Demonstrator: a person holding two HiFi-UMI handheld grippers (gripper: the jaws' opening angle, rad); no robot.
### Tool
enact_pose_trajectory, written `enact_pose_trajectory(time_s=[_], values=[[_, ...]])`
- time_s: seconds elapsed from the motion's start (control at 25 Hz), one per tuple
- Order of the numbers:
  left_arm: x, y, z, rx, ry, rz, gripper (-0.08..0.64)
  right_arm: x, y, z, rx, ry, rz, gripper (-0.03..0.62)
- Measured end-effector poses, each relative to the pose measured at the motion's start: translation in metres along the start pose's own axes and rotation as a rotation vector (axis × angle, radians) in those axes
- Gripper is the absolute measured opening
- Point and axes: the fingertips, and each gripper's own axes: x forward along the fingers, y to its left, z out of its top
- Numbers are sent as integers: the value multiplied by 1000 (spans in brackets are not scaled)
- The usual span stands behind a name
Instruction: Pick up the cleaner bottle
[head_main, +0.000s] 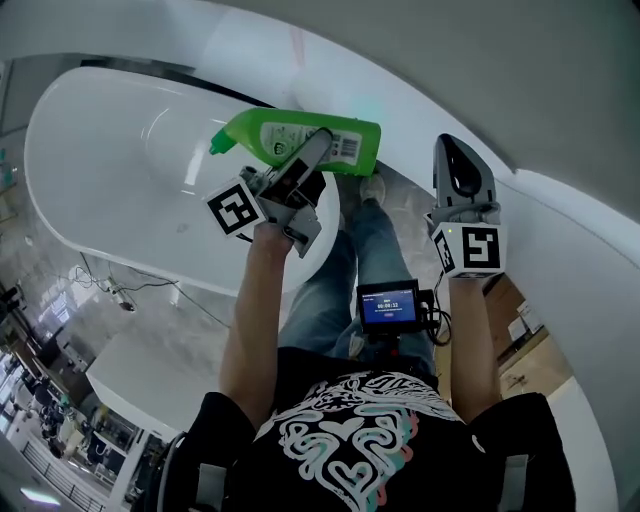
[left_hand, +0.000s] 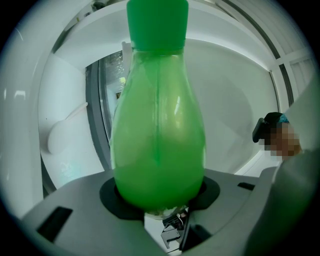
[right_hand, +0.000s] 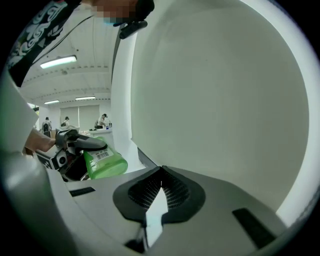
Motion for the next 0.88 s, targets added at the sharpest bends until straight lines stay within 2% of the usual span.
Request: enact_pose_trajectory(time_s=[0.16, 0.24, 0.44, 0.64, 0.88], values=[[-4, -94, 15, -31, -35, -27, 198, -35, 3, 93, -30, -16, 4, 28], [-4, -127, 16, -38, -51, -39, 198, -50, 0, 124, -48, -25, 12, 28], [-11, -153, 10, -16, -71, -60, 198, -74, -2, 142, -74, -47, 23, 27], [-4, -195, 10, -16, -82, -81, 198, -95, -18, 178, -90, -66, 13, 27], [-50, -228, -33, -1, -77, -76, 198, -154, 5, 188, -101, -95, 24, 28]])
